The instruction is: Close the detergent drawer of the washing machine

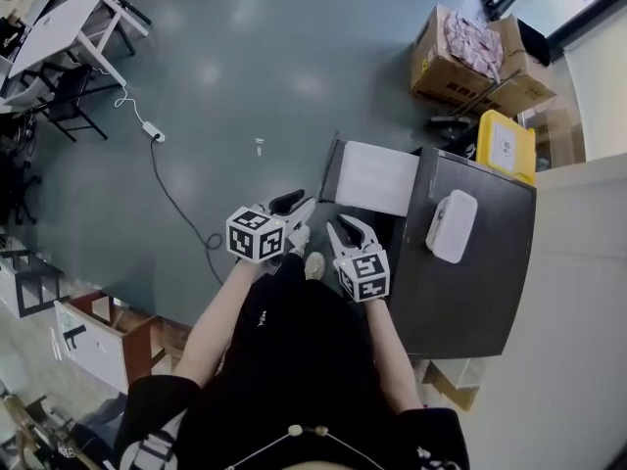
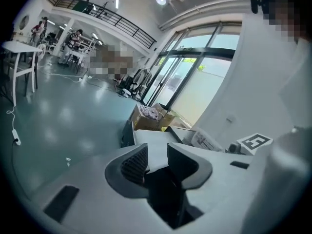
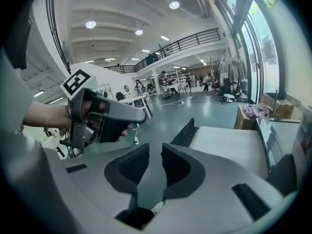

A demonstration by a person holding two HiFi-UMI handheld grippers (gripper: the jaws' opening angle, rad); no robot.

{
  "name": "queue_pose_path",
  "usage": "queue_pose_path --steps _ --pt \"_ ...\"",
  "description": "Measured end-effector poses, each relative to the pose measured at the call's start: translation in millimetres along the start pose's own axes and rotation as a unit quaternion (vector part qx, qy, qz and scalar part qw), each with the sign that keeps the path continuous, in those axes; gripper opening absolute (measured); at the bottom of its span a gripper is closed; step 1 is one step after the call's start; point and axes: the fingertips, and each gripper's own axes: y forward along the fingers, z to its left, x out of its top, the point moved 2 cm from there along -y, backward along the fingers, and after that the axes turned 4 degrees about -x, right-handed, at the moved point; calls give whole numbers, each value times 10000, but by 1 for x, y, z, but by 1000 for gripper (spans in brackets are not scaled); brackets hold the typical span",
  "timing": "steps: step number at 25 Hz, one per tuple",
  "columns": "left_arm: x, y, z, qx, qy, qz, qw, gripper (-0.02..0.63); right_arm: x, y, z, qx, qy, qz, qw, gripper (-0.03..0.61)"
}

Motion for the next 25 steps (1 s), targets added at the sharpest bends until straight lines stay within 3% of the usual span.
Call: queue_pose_path --steps 8,12,25 --pt "-3 56 39 -328 -927 415 9943 121 -28 68 -9 -201 278 872 9956 89" --pt "-6 72 48 -380 -982 610 9926 121 -30 82 -17 -475 283 1006 9934 92" --pt "-25 99 55 -472 -1065 1055 9876 121 -35 93 -12 -405 379 1346 9893 88"
